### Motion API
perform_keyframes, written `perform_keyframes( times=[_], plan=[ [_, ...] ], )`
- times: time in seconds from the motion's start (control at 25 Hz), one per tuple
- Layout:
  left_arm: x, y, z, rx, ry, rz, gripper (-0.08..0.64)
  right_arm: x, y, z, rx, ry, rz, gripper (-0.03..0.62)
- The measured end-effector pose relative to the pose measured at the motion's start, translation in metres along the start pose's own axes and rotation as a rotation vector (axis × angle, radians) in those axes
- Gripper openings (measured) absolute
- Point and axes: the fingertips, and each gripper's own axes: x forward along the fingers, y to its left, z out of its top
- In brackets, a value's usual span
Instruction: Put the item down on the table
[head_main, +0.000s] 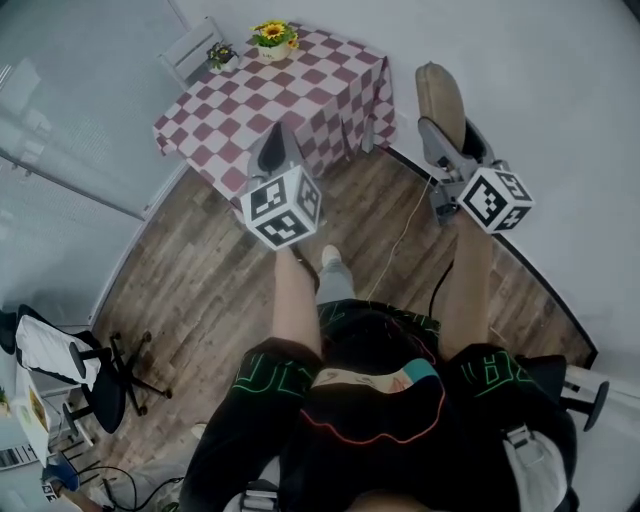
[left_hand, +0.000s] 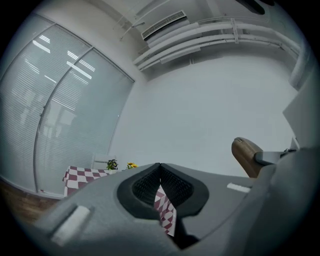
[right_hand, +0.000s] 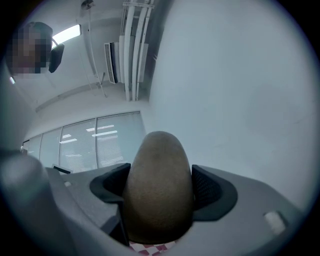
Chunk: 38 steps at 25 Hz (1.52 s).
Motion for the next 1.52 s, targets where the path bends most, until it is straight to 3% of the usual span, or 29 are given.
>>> perform_keyframes(
  times=[0.32,0.72,1.04,1.24,1.52],
  plan=[
    [0.047,0.007,-0.03,0.019,0.081,-0.011,0.009,0.035,-0.035,-0.023,0.056,0.049,-0.036,0.383],
    [0.109,0.053,-0.056,0.027,0.159,0.009,0.009,0.115,-0.046,-0.06,0.153,0.099,-0.02,0.383],
    [0.167,0.09,-0.071,-0.024,0.167,-0.008,0.009,0.184,-0.054,-0.071,0.119,0.14,-0.042,0.383],
    [0.213,0.094,-0.067,0.062,0.155,-0.054,0.009,0.235,-0.058,-0.064,0.063,0.153,-0.045,0.383],
    [0.265,0.123,-0.053,-0.001,0.123,-0.058,0.009,0.292,-0.053,-0.052,-0.003,0.156,-0.053,0.383]
  ],
)
